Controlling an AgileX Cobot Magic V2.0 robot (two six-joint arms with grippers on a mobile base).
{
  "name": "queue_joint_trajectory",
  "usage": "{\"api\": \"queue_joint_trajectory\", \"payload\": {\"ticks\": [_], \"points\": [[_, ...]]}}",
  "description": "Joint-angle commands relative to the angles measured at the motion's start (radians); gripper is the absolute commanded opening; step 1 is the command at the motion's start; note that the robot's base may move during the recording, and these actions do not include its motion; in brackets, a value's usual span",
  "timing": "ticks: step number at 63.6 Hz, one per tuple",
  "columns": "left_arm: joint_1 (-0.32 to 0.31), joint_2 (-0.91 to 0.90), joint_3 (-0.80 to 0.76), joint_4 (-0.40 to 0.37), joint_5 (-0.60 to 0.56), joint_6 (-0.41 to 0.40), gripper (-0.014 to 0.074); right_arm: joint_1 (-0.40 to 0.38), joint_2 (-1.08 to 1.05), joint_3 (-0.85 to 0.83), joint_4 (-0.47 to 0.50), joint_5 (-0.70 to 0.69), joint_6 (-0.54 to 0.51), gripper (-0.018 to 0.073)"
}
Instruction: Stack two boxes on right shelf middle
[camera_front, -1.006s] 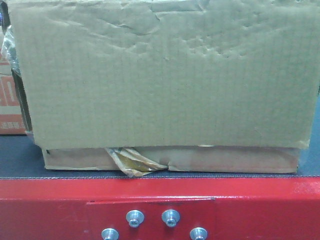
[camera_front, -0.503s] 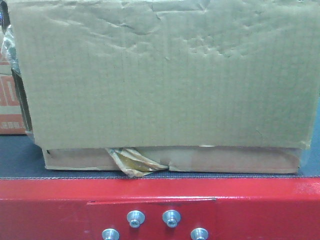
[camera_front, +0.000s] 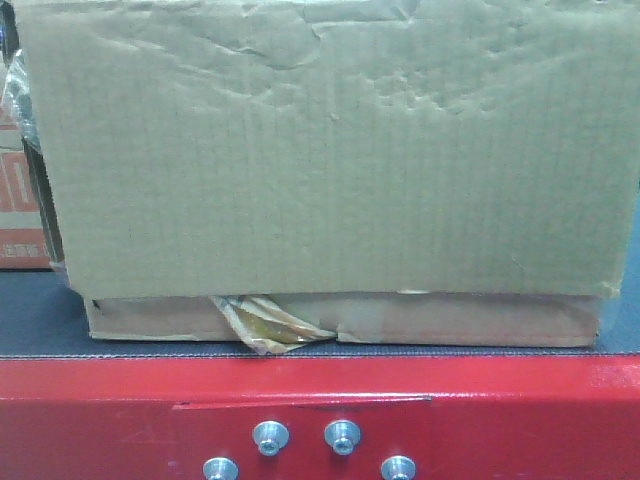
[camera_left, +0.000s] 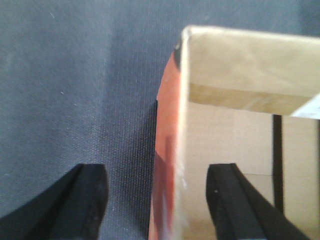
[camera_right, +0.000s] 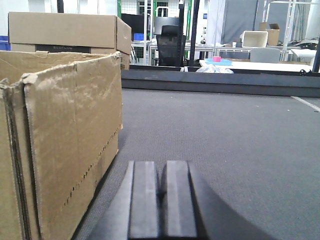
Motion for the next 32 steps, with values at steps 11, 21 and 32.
{"api": "queue_joint_trajectory", "payload": {"ticks": [11, 21, 32], "points": [[0.001, 0.016, -0.011, 0.011, -0.034, 0.002, 0.0098, -0.005, -0.004, 0.0, 0.004, -0.022, -0.008, -0.0162], [0.001, 0.012, -0.014, 0.008, -0.031, 0.002, -0.0111, -0.005, -0.004, 0.0, 0.004, -0.022, -0.008, -0.0162], [0.018, -0.04, -0.043, 0.02, -0.02, -0.018, -0.0111, -0.005, -0.004, 0.0, 0.004, -0.022, -0.008, -0.0162]]}}
